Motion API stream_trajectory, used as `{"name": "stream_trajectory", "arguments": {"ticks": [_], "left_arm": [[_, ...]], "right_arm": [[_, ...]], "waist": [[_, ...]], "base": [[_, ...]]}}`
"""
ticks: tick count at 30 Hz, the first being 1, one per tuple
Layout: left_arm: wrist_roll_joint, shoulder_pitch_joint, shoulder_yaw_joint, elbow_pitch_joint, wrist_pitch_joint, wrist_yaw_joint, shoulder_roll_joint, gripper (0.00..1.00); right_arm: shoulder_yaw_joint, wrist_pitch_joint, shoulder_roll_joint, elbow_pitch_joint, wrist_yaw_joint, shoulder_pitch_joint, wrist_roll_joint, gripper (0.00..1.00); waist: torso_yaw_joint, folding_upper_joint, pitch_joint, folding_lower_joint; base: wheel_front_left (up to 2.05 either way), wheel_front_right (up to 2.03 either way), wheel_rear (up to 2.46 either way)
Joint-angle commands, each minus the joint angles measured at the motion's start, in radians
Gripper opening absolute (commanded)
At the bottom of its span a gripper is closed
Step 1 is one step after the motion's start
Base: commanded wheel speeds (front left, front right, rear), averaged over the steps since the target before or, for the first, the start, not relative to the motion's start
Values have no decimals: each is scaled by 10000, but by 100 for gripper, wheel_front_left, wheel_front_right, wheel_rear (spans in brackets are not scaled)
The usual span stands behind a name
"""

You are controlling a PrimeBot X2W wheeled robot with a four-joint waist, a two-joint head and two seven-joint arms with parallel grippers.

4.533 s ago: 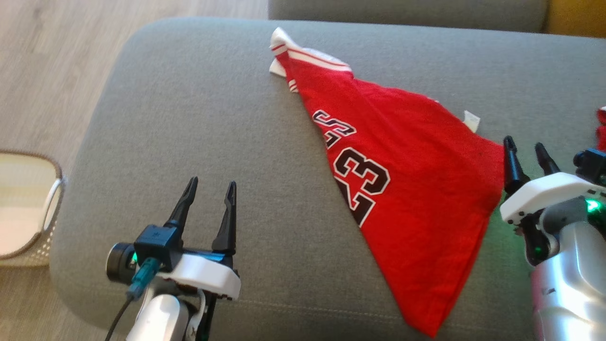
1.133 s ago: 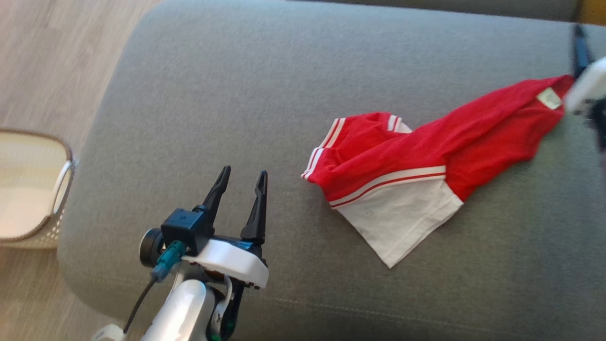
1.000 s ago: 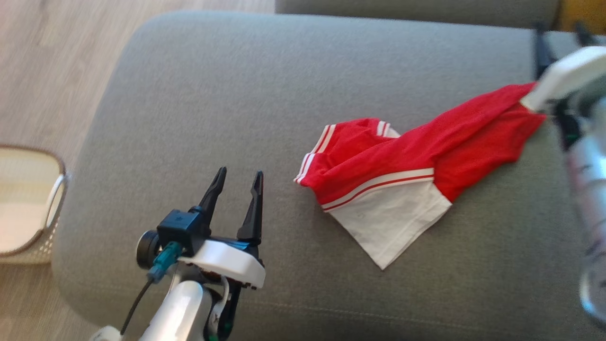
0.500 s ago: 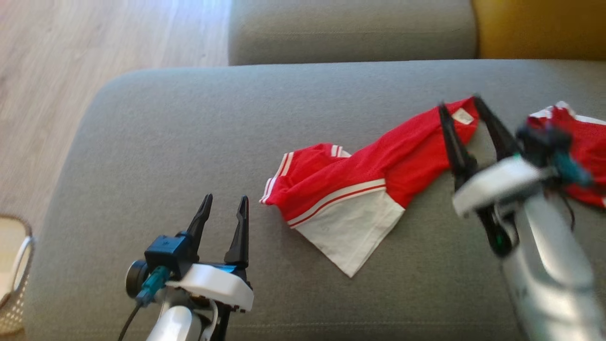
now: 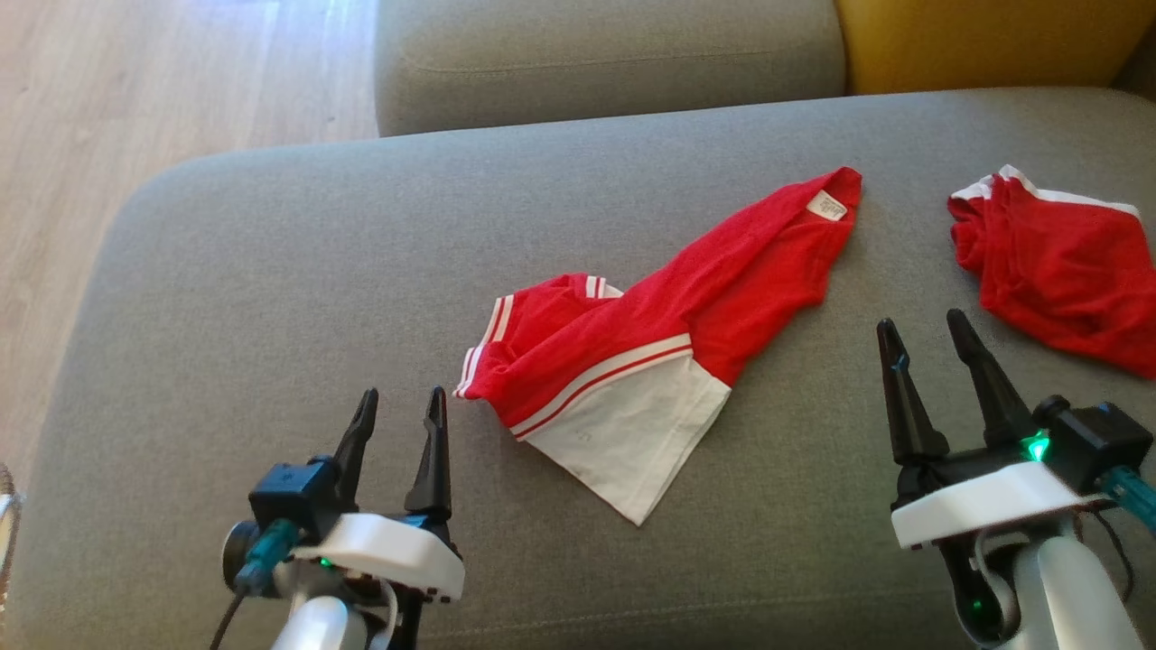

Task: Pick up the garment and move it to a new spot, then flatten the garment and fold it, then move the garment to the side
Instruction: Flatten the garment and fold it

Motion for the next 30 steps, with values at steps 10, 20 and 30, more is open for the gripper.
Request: {"name": "stream_trajectory", "arguments": {"ticks": [10, 20, 30], "left_arm": [[942, -929, -1522, 769, -53, -1367, 7, 100], [1630, -2346, -3305, 3371, 8, -1793, 7, 100], [1355, -3369, -4237, 5076, 215, -1646, 7, 100]], "right_arm": [[-90, 276, 63, -973, -4, -380, -98, 100], [-300, 246, 65, -854, -4, -637, 59, 100], [-447, 133, 65, -654, -4, -850, 99, 100]], "waist": [[-624, 0, 502, 1], [-1270, 0, 1028, 1], [-1670, 0, 1294, 1]], "base": [[0, 0, 0], [0, 0, 0], [0, 0, 0]]}}
